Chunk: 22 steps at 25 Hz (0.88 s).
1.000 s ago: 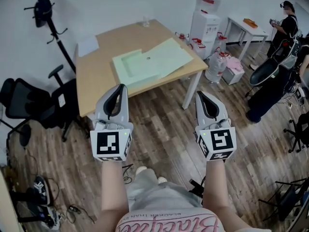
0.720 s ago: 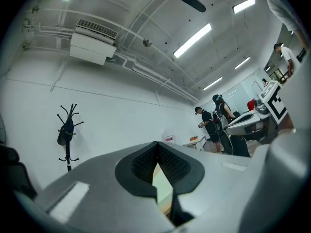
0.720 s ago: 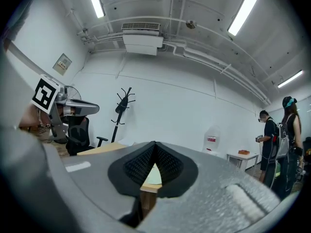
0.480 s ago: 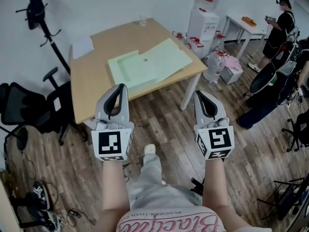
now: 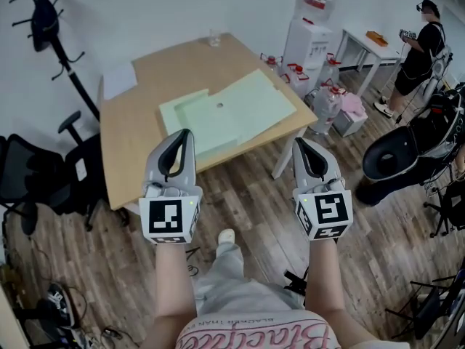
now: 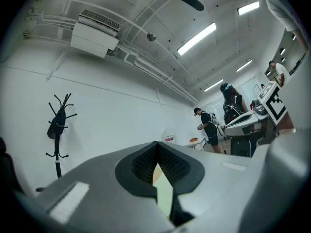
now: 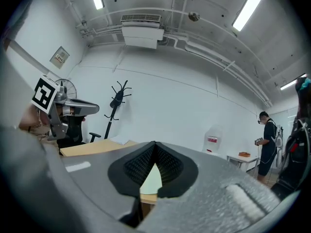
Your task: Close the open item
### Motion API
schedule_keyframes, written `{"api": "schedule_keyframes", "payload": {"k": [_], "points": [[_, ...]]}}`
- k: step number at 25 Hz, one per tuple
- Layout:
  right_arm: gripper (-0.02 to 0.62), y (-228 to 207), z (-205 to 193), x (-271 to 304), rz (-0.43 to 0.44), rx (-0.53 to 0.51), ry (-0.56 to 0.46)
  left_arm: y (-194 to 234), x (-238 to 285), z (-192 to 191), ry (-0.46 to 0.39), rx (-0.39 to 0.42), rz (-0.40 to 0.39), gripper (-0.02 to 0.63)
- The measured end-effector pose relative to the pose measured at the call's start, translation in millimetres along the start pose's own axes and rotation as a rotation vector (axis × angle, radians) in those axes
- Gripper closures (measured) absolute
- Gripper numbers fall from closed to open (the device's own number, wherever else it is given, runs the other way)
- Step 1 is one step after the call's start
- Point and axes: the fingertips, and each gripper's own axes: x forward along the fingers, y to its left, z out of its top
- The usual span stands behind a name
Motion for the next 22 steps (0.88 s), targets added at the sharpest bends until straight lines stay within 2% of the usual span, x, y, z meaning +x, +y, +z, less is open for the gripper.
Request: {"api": "schedule_keyframes", "payload": {"k": [9, 22], "points": [[0.592, -11, -17, 78, 0.016, -0.014, 0.041, 33, 64, -41, 0.036, -0.034, -0.001, 0.589], [0.592, -63, -38, 184, -0.053, -0.008, 0.103, 75, 176, -80, 0.053, -0.061, -0.05, 0.589]]}}
